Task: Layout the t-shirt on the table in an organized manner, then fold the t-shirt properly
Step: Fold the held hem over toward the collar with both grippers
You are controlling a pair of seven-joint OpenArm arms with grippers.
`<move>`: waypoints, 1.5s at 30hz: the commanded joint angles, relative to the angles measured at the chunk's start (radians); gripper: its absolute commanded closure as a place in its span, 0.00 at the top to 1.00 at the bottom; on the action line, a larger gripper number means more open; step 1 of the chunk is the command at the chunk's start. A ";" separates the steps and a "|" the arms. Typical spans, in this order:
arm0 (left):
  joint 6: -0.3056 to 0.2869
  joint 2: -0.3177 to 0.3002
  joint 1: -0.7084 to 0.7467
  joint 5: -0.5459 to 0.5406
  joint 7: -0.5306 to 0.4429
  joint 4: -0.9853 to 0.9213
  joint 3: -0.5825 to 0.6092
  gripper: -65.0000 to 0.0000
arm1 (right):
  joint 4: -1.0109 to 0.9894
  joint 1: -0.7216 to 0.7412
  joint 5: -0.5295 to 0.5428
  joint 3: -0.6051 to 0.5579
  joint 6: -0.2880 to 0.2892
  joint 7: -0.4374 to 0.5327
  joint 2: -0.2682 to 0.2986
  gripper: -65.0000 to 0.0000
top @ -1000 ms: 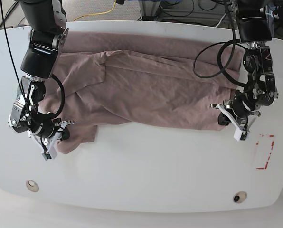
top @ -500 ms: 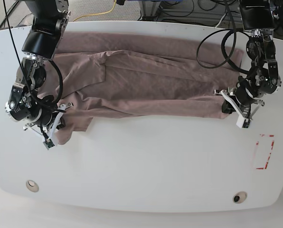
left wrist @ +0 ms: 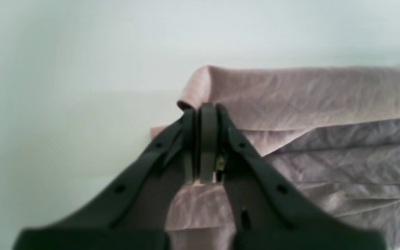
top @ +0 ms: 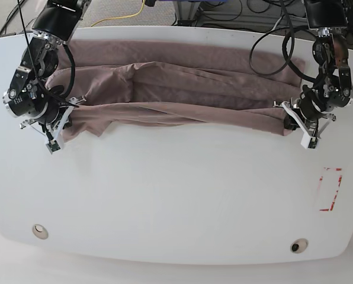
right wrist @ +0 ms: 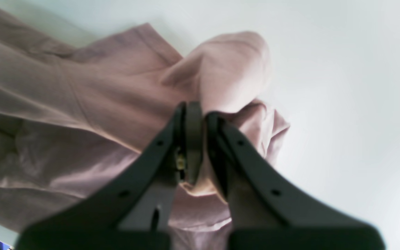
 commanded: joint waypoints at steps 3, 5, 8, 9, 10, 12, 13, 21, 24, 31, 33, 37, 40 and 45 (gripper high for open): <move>0.004 -0.016 -0.003 -0.002 -0.017 0.020 -0.004 0.00 | 0.076 -0.048 0.006 0.002 0.000 0.005 -0.006 0.01; 0.004 -0.016 0.006 -0.002 -0.017 0.020 -0.004 0.00 | 0.098 -0.072 0.006 0.002 0.000 0.005 -0.016 0.01; 0.002 -0.017 0.013 -0.002 -0.017 0.020 -0.003 0.00 | 0.113 -0.104 0.006 0.002 0.000 0.005 -0.024 0.01; 0.002 -0.017 0.013 -0.002 -0.017 0.018 -0.003 0.00 | 0.116 -0.120 0.006 0.002 0.000 0.005 -0.026 0.01; 0.002 -0.017 0.017 -0.002 -0.017 0.017 -0.003 0.00 | 0.119 -0.130 0.006 0.002 0.000 0.005 -0.026 0.01; 0.002 -0.017 0.034 0.001 -0.017 0.017 -0.003 0.00 | 0.119 -0.150 0.006 0.002 0.000 0.005 -0.029 0.02; 0.002 -0.019 0.039 0.001 -0.017 0.017 -0.003 0.00 | 0.119 -0.158 0.006 0.002 0.000 0.005 -0.035 0.02; 0.002 -0.031 0.075 0.001 -0.017 0.017 -0.003 0.00 | 0.124 -0.210 0.006 0.002 0.000 0.005 -0.053 0.02; 0.002 -0.031 0.080 0.001 -0.017 0.017 -0.003 0.00 | 0.124 -0.216 0.006 0.003 0.000 0.005 -0.053 0.02; 0.002 -0.050 0.089 0.003 0.014 0.015 -0.003 0.00 | 0.124 -0.235 0.006 0.003 0.000 0.005 -0.053 0.02; 0.002 -0.051 0.089 0.003 0.014 0.015 -0.003 0.00 | 0.124 -0.236 0.000 0.003 0.000 0.005 -0.052 0.02; 0.002 -0.053 0.089 0.003 0.014 0.015 -0.003 0.00 | 0.124 -0.239 -0.003 0.043 0.000 0.005 -0.052 0.01; 0.002 -0.065 0.091 0.003 0.014 0.015 -0.003 0.00 | 0.124 -0.249 0.005 0.082 0.000 0.005 -0.053 0.01; 0.002 -0.085 0.091 0.003 0.014 0.015 -0.003 0.00 | 0.122 -0.256 0.005 0.103 0.000 0.005 -0.047 0.01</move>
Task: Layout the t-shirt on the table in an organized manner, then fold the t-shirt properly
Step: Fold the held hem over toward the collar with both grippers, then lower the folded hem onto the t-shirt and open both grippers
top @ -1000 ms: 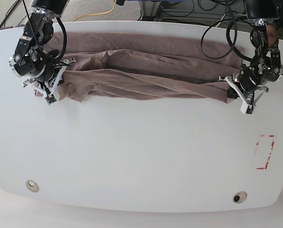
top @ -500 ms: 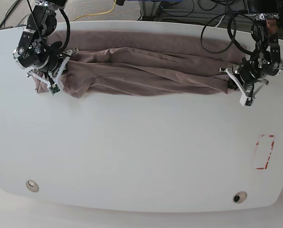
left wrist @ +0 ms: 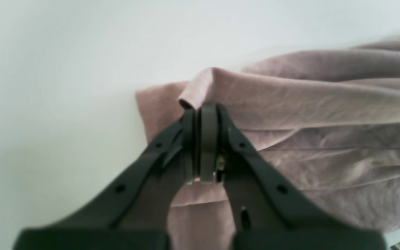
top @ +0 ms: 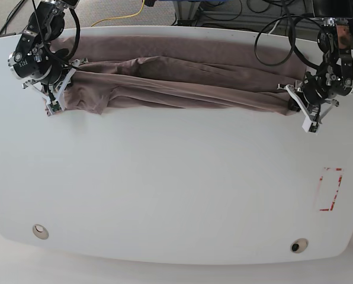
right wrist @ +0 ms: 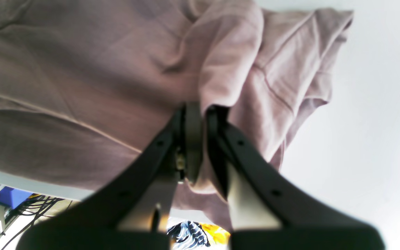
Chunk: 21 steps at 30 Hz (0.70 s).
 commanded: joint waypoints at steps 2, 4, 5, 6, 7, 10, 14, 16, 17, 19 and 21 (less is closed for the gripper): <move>0.003 -0.021 -0.008 0.006 -0.014 0.015 -0.009 0.00 | 0.018 -0.011 0.003 0.002 0.001 0.010 0.017 0.01; 0.003 -0.021 -0.008 0.006 -0.014 0.015 -0.009 0.00 | 0.018 -0.017 0.003 0.002 0.001 0.010 0.017 0.02; 0.003 -0.021 -0.006 0.006 -0.014 0.015 -0.009 0.00 | 0.018 -0.020 0.003 0.002 0.001 0.010 0.017 0.02; 0.003 -0.021 0.000 0.006 -0.013 0.015 -0.009 0.00 | 0.018 -0.020 0.003 0.002 0.001 0.010 0.017 0.02; 0.003 -0.022 0.001 0.006 -0.013 0.015 -0.009 0.00 | 0.018 -0.022 0.003 0.002 0.001 0.010 0.017 0.02; 0.003 -0.022 0.004 0.006 -0.013 0.015 -0.007 0.00 | 0.018 -0.023 0.003 0.000 0.001 0.010 0.013 0.02; 0.003 -0.022 0.006 0.006 -0.013 0.015 -0.007 0.00 | 0.018 -0.026 0.003 -0.001 0.001 0.010 0.011 0.02; 0.003 -0.022 0.006 0.006 -0.007 0.015 -0.007 0.00 | 0.018 -0.026 0.003 0.000 0.001 0.010 0.011 0.05; 0.003 -0.024 0.006 0.006 -0.002 0.015 -0.007 0.00 | 0.018 -0.026 0.003 0.002 0.001 0.010 0.011 0.08; 0.003 -0.035 0.006 0.006 0.019 0.015 -0.007 0.00 | 0.018 -0.037 0.000 0.002 0.001 0.010 0.011 0.21; 0.003 -0.036 0.003 0.006 0.033 0.015 -0.007 0.05 | 0.018 -0.042 0.002 0.002 0.001 0.010 0.011 0.35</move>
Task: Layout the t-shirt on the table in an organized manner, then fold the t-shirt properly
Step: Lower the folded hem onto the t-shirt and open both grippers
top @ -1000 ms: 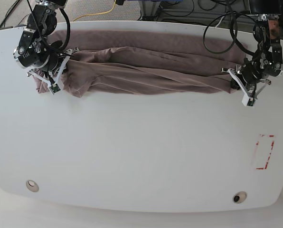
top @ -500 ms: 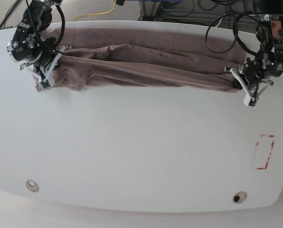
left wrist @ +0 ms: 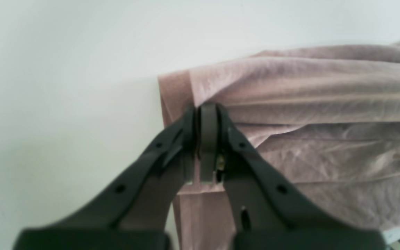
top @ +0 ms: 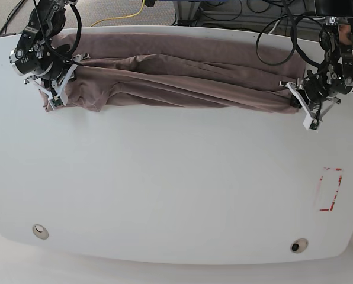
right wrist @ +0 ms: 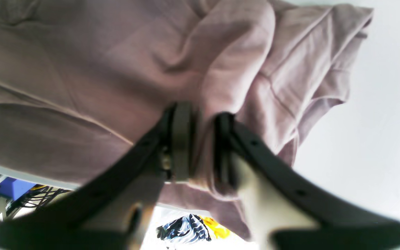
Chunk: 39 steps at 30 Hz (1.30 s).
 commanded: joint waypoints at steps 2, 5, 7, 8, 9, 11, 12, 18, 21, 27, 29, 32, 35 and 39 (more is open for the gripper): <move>0.003 -0.024 -0.012 0.003 0.001 0.015 -0.007 0.12 | 0.020 -0.006 0.001 0.006 -0.001 0.003 0.014 0.49; 0.003 -0.028 -0.009 0.003 0.001 0.017 -0.009 0.26 | 0.020 -0.006 0.001 0.007 -0.001 0.003 0.014 0.69; 0.003 -0.044 -0.009 0.003 0.002 0.017 -0.009 0.38 | 0.020 -0.007 0.001 0.007 -0.001 0.003 0.014 0.79; 0.003 -0.047 -0.009 0.003 0.002 0.017 -0.009 0.42 | 0.021 -0.007 0.001 0.009 -0.001 0.003 0.015 0.82; 0.003 -0.051 -0.009 0.003 0.002 0.020 -0.009 0.47 | 0.021 -0.007 0.001 0.015 -0.001 0.003 0.017 0.85; 0.003 -0.053 -0.008 0.003 0.002 0.023 -0.012 0.51 | 0.023 -0.007 0.001 0.041 -0.001 0.003 0.018 0.87; 0.003 -0.053 -0.008 0.003 0.002 0.024 -0.013 0.51 | 0.023 -0.007 0.001 0.050 -0.001 0.003 0.020 0.87; 0.003 -0.119 0.003 0.000 0.022 0.072 -0.021 0.51 | 0.051 -0.021 0.020 0.131 -0.001 0.003 0.060 0.88; 0.003 -0.120 0.004 -0.001 0.024 0.127 -0.050 0.51 | 0.051 -0.014 0.094 0.167 -0.001 0.003 0.092 0.87; 0.003 -0.120 -0.002 -0.004 0.042 0.224 -0.064 0.50 | 0.046 0.000 0.330 0.253 -0.001 0.003 0.123 0.87; 0.003 -0.117 -0.006 -0.009 0.042 0.247 -0.064 0.50 | 0.046 0.017 0.384 0.262 -0.001 0.003 0.120 0.87; 0.003 -0.103 -0.032 -0.064 0.042 0.270 -0.052 0.50 | 0.044 0.036 0.465 0.260 -0.001 0.003 0.112 0.87; 0.003 -0.087 -0.051 -0.149 0.044 0.273 -0.047 0.50 | 0.043 0.051 0.502 0.259 -0.001 0.003 0.068 0.86; 0.003 -0.079 -0.066 -0.212 0.044 0.271 -0.044 0.50 | 0.021 0.063 0.503 0.257 -0.001 0.003 0.008 0.86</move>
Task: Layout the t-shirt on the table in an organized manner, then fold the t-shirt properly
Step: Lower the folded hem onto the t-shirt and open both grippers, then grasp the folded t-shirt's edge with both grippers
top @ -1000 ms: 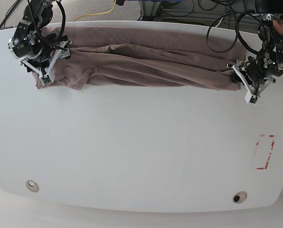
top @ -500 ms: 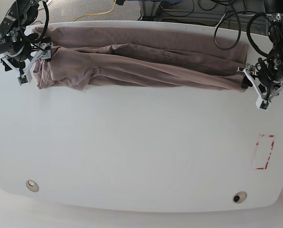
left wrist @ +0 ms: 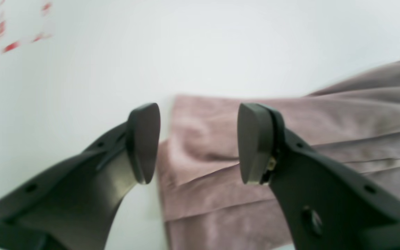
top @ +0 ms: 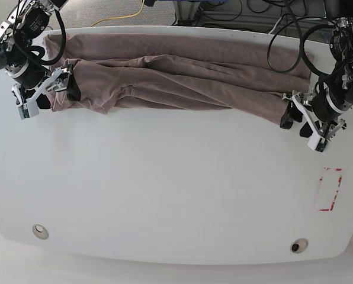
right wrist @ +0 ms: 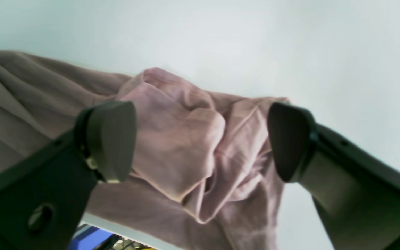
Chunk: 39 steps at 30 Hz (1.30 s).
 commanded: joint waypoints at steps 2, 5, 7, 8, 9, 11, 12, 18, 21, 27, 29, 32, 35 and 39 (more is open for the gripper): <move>0.003 0.009 -0.020 -0.002 -0.011 0.012 0.001 0.50 | -0.027 0.006 0.008 0.003 0.002 0.014 -0.031 0.82; 0.003 0.057 -0.022 0.026 -0.011 -0.007 0.032 0.50 | -0.074 0.006 0.008 -0.032 0.002 0.014 -0.051 0.70; 0.003 0.069 -0.022 0.060 -0.011 -0.011 0.055 0.50 | -0.119 0.005 0.007 -0.060 0.002 0.014 -0.051 0.58; 0.003 0.071 -0.022 0.075 -0.011 -0.014 0.069 0.50 | -0.137 0.003 0.007 -0.071 0.002 0.014 -0.051 0.53; 0.003 0.075 -0.020 0.096 -0.011 -0.014 0.090 0.50 | -0.157 0.002 0.007 -0.084 0.002 0.016 -0.051 0.47; 0.003 0.091 -0.016 0.132 -0.012 -0.016 0.126 0.50 | -0.191 0.000 0.007 -0.104 0.002 0.042 -0.049 0.37; 0.003 0.100 -0.014 0.158 -0.012 -0.017 0.142 0.50 | -0.220 0.000 0.005 -0.115 0.002 0.058 -0.048 0.30; 0.003 0.134 0.016 0.251 -0.012 -0.108 0.172 0.50 | -0.291 0.003 -0.074 -0.135 0.002 0.070 -0.048 0.21; 0.003 0.138 0.021 0.268 -0.012 -0.189 0.170 0.50 | -0.295 0.002 -0.116 -0.138 0.002 0.088 -0.049 0.21; 0.003 0.132 0.023 0.271 -0.018 -0.309 0.165 0.50 | -0.306 -0.017 -0.183 -0.183 0.002 0.137 -0.025 0.21; 0.003 0.131 0.023 0.271 -0.028 -0.329 0.165 0.50 | -0.306 -0.021 -0.217 -0.203 0.002 0.167 -0.023 0.21; 0.003 0.109 0.023 0.268 -0.058 -0.341 0.167 0.50 | -0.306 -0.023 -0.274 -0.229 0.002 0.206 -0.020 0.21; 0.003 0.106 0.023 0.273 -0.089 -0.341 0.168 0.50 | -0.308 -0.018 -0.340 -0.245 0.002 0.239 -0.020 0.21; 0.003 0.108 0.013 0.273 -0.098 -0.343 0.172 0.50 | -0.317 0.008 -0.417 -0.256 0.002 0.308 -0.020 0.21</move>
